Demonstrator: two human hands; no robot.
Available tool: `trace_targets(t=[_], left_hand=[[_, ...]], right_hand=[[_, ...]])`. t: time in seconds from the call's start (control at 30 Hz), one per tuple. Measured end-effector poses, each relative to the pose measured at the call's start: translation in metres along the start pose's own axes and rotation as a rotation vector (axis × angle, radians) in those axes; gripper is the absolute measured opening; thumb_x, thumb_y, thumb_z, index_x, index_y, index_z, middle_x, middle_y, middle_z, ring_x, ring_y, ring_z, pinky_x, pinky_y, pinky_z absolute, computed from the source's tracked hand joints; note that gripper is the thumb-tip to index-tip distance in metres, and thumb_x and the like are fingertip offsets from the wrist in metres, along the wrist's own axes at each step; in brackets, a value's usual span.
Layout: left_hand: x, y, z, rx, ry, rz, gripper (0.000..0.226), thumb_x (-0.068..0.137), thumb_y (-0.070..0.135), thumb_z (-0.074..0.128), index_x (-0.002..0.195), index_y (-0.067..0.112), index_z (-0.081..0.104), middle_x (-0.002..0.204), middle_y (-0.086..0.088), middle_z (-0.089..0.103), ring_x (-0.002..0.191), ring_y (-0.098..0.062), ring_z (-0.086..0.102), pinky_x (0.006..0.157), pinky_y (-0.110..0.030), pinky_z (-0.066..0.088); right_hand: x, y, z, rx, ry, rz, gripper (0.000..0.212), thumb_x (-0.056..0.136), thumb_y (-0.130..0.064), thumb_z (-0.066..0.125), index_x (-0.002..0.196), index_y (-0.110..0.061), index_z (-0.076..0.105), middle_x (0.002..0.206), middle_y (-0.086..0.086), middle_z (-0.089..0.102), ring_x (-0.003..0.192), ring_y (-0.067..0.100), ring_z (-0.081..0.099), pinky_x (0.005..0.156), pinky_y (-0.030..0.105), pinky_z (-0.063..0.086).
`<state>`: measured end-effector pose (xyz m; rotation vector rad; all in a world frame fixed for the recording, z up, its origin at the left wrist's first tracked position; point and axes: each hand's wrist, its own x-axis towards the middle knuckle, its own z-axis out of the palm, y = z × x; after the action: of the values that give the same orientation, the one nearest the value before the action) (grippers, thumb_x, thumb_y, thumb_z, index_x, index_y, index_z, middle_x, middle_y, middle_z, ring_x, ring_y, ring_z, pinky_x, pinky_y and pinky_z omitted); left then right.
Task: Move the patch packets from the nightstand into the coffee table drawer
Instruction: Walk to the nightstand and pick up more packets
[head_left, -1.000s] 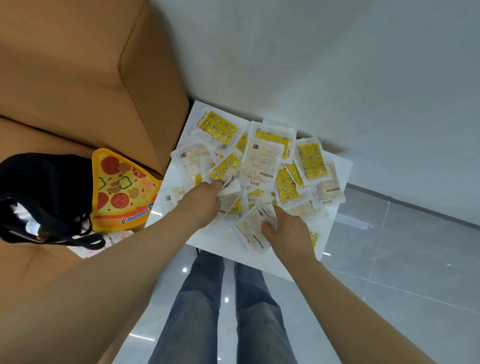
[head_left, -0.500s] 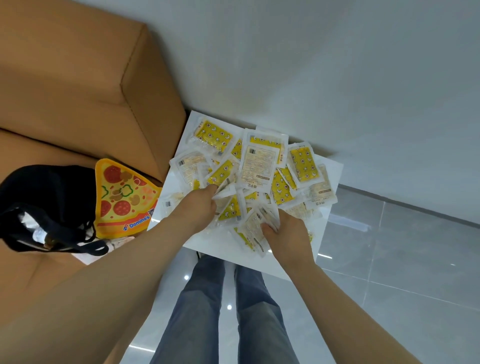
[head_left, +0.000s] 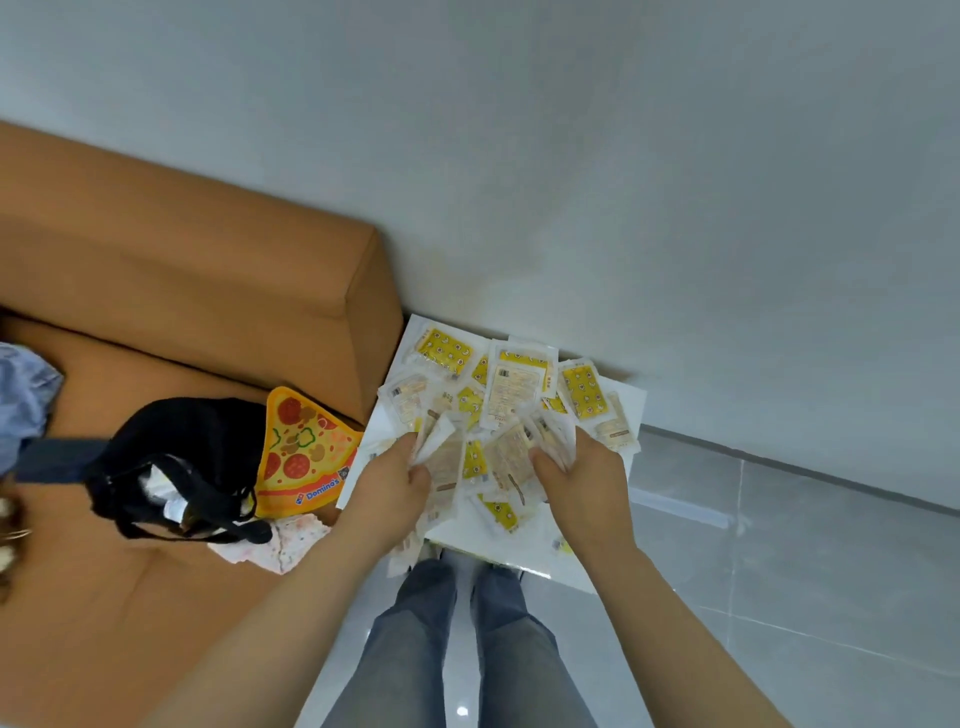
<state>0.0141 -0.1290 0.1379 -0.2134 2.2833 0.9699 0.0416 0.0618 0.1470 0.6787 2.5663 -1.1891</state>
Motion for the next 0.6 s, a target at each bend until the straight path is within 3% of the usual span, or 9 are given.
trace_targets(t=[0.07, 0.2, 0.3, 0.4, 0.5, 0.6], left_hand=[[-0.015, 0.011, -0.015, -0.021, 0.04, 0.006, 0.019, 0.096, 0.01, 0.038, 0.112, 0.013, 0.049, 0.092, -0.008, 0.059, 0.08, -0.023, 0.054, 0.066, -0.032, 0.044], [-0.038, 0.035, -0.046, -0.099, 0.098, 0.047, 0.015, 0.096, 0.01, 0.039, 0.103, 0.016, 0.051, 0.095, -0.01, 0.063, 0.085, -0.027, 0.059, 0.069, -0.034, 0.046], [-0.052, 0.054, -0.067, -0.143, 0.152, 0.086, 0.014, 0.096, 0.011, 0.04, 0.1, 0.016, 0.053, 0.096, -0.012, 0.063, 0.085, -0.027, 0.059, 0.072, -0.037, 0.048], [-0.065, 0.072, -0.083, -0.191, 0.19, 0.142, 0.026, 0.097, 0.012, 0.04, 0.089, 0.036, 0.047, 0.089, 0.002, 0.06, 0.078, -0.012, 0.056, 0.068, -0.028, 0.048], [-0.081, 0.088, -0.092, -0.219, 0.232, 0.191, 0.021, 0.098, 0.015, 0.04, 0.099, 0.034, 0.048, 0.091, 0.009, 0.059, 0.081, -0.005, 0.055, 0.07, -0.023, 0.046], [-0.096, 0.109, -0.098, -0.251, 0.306, 0.25, 0.02, 0.098, 0.017, 0.041, 0.105, 0.034, 0.05, 0.097, 0.011, 0.062, 0.09, -0.006, 0.058, 0.072, -0.024, 0.048]], right_hand=[[-0.006, -0.017, -0.01, 0.031, 0.03, -0.014, 0.032, 0.09, -0.026, 0.062, 0.119, -0.014, 0.062, 0.104, 0.0, 0.069, 0.092, 0.019, 0.065, 0.078, 0.038, 0.056], [-0.016, -0.051, -0.032, 0.045, 0.092, -0.073, 0.023, 0.091, -0.029, 0.061, 0.108, -0.015, 0.063, 0.089, -0.006, 0.064, 0.081, 0.012, 0.06, 0.062, 0.013, 0.042], [-0.023, -0.073, -0.046, 0.086, 0.122, -0.122, 0.018, 0.09, -0.029, 0.061, 0.1, -0.014, 0.064, 0.084, -0.005, 0.065, 0.078, 0.013, 0.061, 0.064, 0.022, 0.046], [-0.029, -0.09, -0.061, 0.123, 0.145, -0.196, 0.014, 0.088, -0.027, 0.062, 0.097, -0.017, 0.066, 0.079, -0.008, 0.065, 0.076, 0.012, 0.062, 0.062, 0.02, 0.042], [-0.034, -0.105, -0.082, 0.152, 0.176, -0.26, 0.008, 0.088, -0.025, 0.063, 0.092, -0.019, 0.064, 0.073, -0.014, 0.061, 0.069, 0.002, 0.058, 0.057, 0.009, 0.036], [-0.036, -0.117, -0.105, 0.196, 0.191, -0.314, 0.006, 0.088, -0.024, 0.065, 0.092, -0.019, 0.066, 0.072, -0.013, 0.061, 0.068, 0.002, 0.059, 0.057, 0.013, 0.038]])
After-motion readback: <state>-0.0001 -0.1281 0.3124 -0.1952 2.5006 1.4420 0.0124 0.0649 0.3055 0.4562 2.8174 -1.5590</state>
